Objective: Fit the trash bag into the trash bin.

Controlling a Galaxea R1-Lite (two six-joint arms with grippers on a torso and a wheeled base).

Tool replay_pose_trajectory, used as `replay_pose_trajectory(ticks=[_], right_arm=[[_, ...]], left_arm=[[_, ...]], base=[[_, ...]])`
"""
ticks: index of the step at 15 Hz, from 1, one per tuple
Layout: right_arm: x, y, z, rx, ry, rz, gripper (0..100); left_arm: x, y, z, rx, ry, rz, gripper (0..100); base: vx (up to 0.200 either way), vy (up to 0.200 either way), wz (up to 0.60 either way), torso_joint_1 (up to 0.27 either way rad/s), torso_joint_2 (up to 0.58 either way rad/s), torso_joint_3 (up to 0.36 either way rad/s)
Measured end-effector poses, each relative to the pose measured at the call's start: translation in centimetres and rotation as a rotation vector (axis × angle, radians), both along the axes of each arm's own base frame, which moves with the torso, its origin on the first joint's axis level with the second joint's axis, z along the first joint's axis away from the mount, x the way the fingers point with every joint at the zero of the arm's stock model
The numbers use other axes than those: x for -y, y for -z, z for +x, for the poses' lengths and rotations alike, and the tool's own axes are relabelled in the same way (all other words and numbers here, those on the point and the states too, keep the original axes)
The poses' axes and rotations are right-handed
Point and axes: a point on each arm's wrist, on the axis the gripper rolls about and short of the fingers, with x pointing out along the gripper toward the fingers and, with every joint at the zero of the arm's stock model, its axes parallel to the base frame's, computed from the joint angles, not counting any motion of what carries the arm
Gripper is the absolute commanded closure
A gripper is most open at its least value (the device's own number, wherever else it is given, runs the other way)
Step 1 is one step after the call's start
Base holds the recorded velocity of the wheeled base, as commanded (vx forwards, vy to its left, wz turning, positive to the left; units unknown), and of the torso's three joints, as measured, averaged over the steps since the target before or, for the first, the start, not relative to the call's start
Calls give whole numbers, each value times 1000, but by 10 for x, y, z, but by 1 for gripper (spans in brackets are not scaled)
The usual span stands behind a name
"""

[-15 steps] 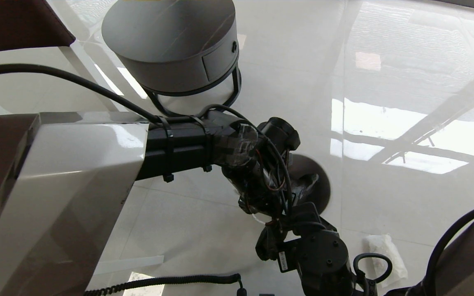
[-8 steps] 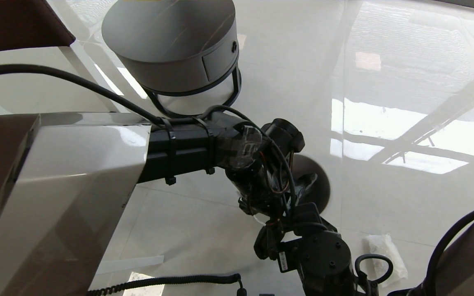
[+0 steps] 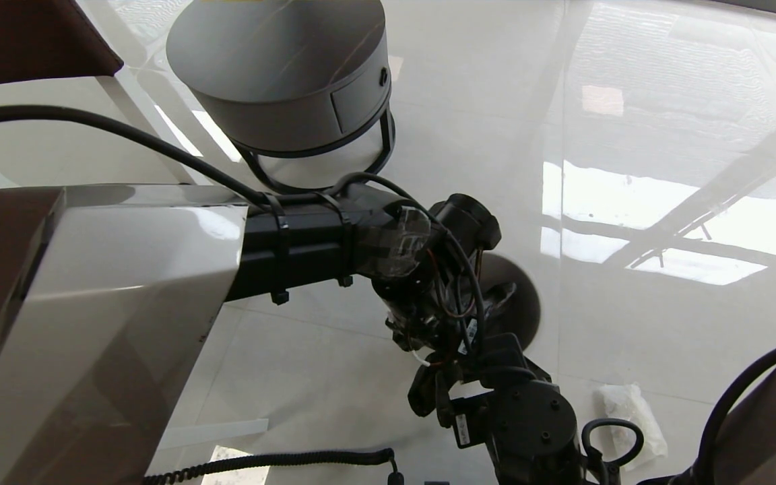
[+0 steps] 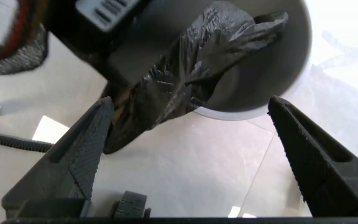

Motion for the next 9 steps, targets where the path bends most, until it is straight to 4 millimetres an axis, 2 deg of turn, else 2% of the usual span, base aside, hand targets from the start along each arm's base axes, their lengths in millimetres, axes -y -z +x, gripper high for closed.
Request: replay_pose_trajectory(ticks=[6, 9], right_arm=[[-2, -3, -4, 14, -38, 34, 0], [0, -6, -7, 16, -71, 53, 0]], left_arm=[[12, -3, -16, 70, 94, 68, 100], [12, -10, -21, 91, 102, 69, 100]], base=[[0, 0, 0, 0, 0, 0], [0, 0, 0, 0, 0, 0]])
